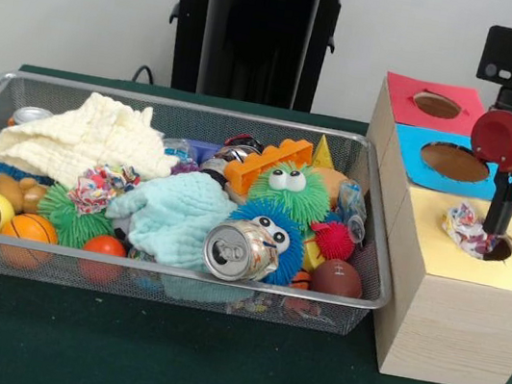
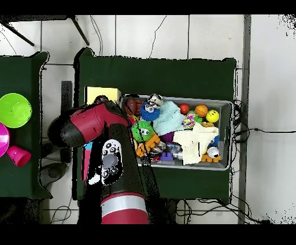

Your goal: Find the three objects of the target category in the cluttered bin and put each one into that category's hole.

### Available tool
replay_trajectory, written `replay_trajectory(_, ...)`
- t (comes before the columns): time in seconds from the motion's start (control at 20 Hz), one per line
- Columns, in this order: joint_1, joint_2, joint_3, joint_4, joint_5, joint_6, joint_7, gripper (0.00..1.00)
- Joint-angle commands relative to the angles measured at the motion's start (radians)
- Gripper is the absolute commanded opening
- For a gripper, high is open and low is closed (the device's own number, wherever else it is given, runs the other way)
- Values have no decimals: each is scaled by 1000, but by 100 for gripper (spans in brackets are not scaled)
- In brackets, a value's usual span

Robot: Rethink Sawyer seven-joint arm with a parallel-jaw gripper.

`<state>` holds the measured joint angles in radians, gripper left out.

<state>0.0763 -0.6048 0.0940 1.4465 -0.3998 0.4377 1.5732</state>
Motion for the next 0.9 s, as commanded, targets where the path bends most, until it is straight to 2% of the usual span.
replay_trajectory(0.05, -4, 85, -28, -9, -75, 48, 42, 0)
replay_trajectory(0.6, 0, 131, -69, -40, -97, 20, 34, 0)
replay_trajectory(0.9, 9, 117, -78, -38, -82, 30, 41, 0)
